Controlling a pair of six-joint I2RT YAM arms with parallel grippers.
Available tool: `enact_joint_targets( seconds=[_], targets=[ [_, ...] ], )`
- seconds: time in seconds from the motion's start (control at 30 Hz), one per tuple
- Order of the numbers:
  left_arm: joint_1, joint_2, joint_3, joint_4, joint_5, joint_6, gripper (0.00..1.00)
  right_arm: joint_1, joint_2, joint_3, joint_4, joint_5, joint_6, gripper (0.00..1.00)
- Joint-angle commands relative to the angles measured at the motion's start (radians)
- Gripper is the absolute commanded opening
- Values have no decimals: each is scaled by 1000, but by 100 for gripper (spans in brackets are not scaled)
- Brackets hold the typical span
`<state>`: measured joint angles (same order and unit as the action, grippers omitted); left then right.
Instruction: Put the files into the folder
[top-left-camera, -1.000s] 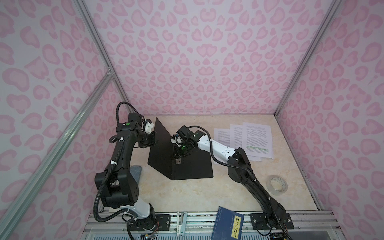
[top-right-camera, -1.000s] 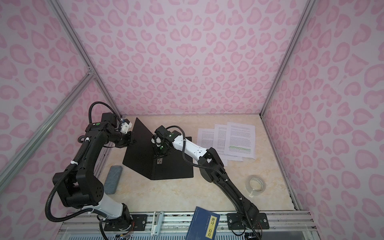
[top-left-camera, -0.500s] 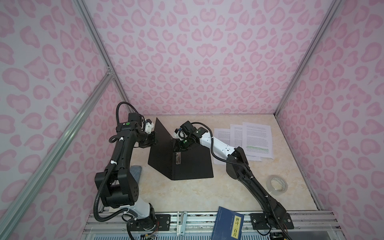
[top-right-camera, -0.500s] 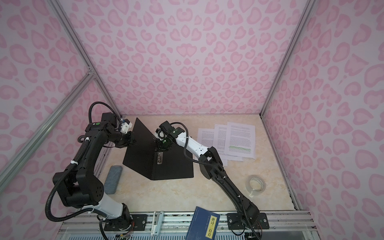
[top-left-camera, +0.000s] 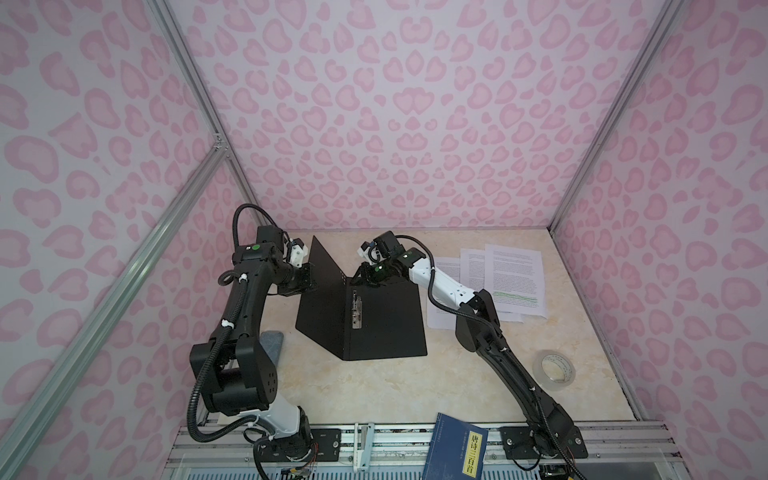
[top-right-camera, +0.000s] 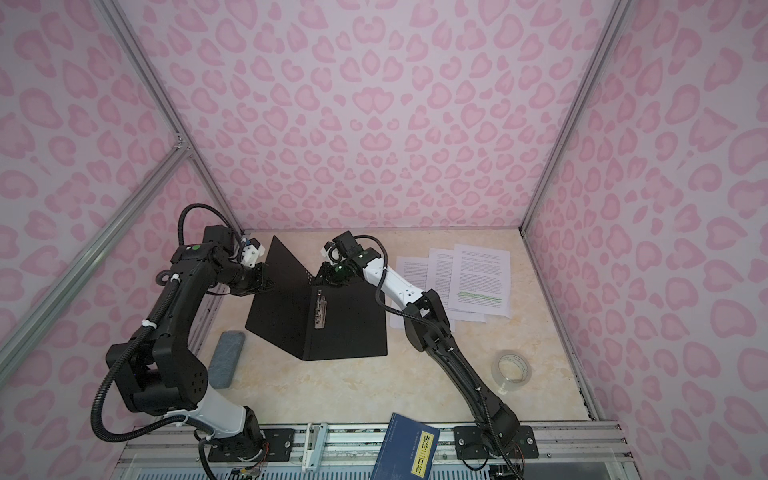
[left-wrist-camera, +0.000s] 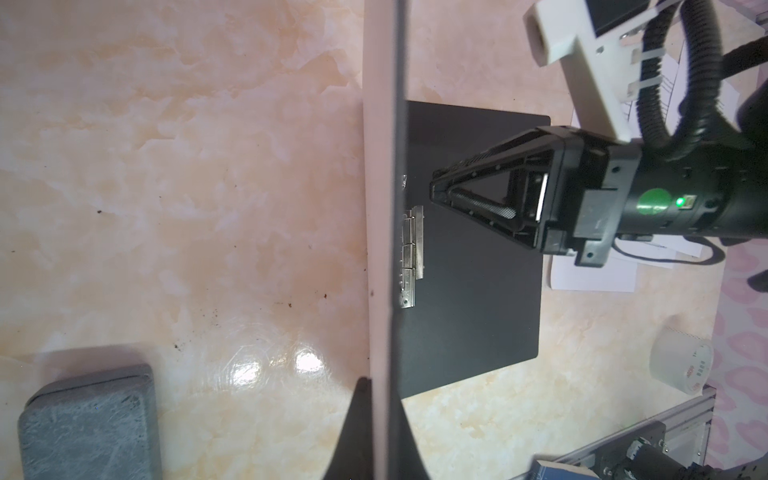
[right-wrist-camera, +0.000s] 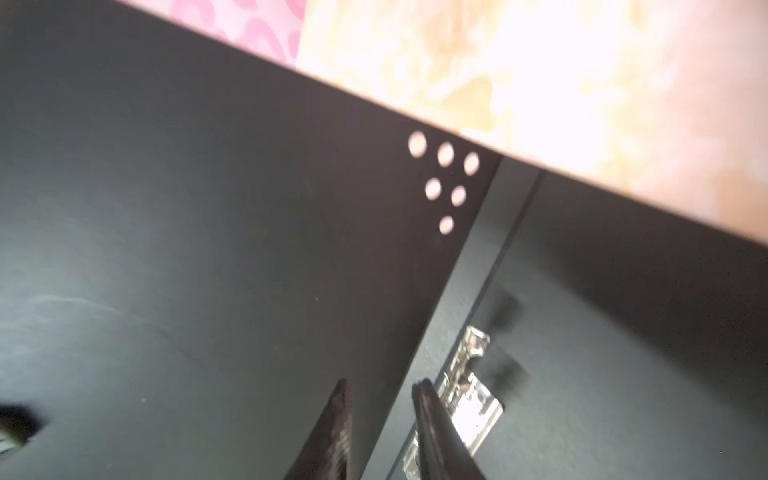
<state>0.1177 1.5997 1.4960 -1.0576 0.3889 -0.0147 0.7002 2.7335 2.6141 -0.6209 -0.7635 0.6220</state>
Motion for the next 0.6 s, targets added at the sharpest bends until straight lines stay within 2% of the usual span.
enact_joint_targets(
  seconds=[0.0, 0.13, 0.3, 0.57],
  targets=[
    [1, -8, 10, -45, 6, 10, 3, -4, -9, 6, 31, -11, 15, 31],
    [2, -24, 4, -55, -22, 15, 3, -15, -46, 5, 3, 1, 3, 32],
    [8, -61, -28, -69, -64, 22, 3, -17, -129, -21, -92, 54, -82, 33],
    [26, -115, -97, -85, -108, 37, 3, -18, -279, -200, -66, 83, -109, 33]
  ],
)
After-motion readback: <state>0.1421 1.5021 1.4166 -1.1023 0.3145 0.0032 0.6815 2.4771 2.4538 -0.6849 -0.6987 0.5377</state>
